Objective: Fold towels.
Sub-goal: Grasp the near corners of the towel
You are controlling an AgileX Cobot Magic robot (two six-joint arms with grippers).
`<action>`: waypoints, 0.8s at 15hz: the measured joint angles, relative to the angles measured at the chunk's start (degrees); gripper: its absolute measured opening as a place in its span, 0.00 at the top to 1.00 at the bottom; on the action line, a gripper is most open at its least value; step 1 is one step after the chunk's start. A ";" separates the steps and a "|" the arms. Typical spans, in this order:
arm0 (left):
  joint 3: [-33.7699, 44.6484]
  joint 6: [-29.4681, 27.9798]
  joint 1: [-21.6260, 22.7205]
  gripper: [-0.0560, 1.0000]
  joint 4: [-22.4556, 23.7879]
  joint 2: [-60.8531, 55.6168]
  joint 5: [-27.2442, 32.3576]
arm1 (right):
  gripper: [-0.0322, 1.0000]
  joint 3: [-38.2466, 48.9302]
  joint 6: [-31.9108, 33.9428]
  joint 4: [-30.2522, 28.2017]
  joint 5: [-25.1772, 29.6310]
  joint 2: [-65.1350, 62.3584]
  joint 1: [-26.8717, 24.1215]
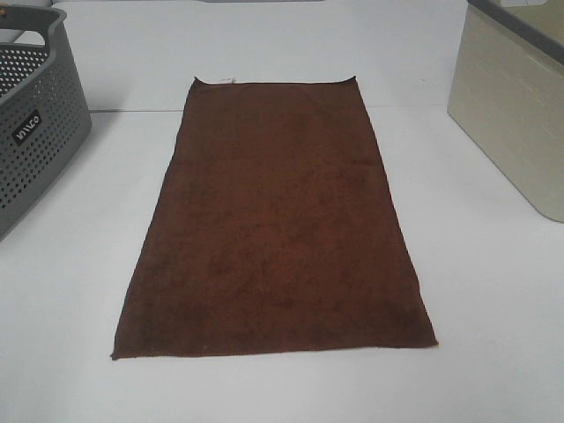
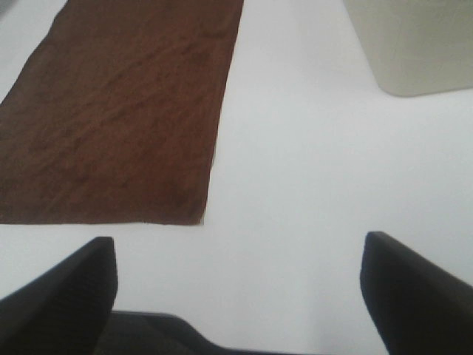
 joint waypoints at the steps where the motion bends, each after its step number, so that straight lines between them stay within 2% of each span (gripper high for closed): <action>1: 1.43 -1.72 0.00 0.23 -2.75 4.30 -2.12 | 0.16 -0.11 0.86 0.11 -0.29 4.07 0.00; 3: 3.09 -2.81 0.00 0.23 -11.46 15.01 -3.04 | 0.16 -0.80 1.72 1.78 -0.63 12.72 0.00; 4: 3.15 -1.55 0.00 0.23 -16.16 20.74 -3.04 | 0.16 -1.15 1.72 3.15 -0.86 16.79 0.00; 6: 3.15 5.44 0.00 0.23 -27.04 32.95 -3.15 | 0.17 -1.55 1.49 4.81 -1.09 25.67 0.00; 8: 3.15 18.05 0.00 0.23 -39.71 44.18 -3.32 | 0.17 -1.60 -1.32 6.07 -3.04 34.38 0.00; 10: 3.15 31.17 0.00 0.23 -53.51 54.43 -3.55 | 0.17 -1.60 -5.90 8.31 -7.62 42.91 0.00; 12: 3.15 43.89 0.00 0.23 -65.95 63.88 -4.87 | 0.17 -1.60 -11.06 13.52 -13.06 51.39 0.00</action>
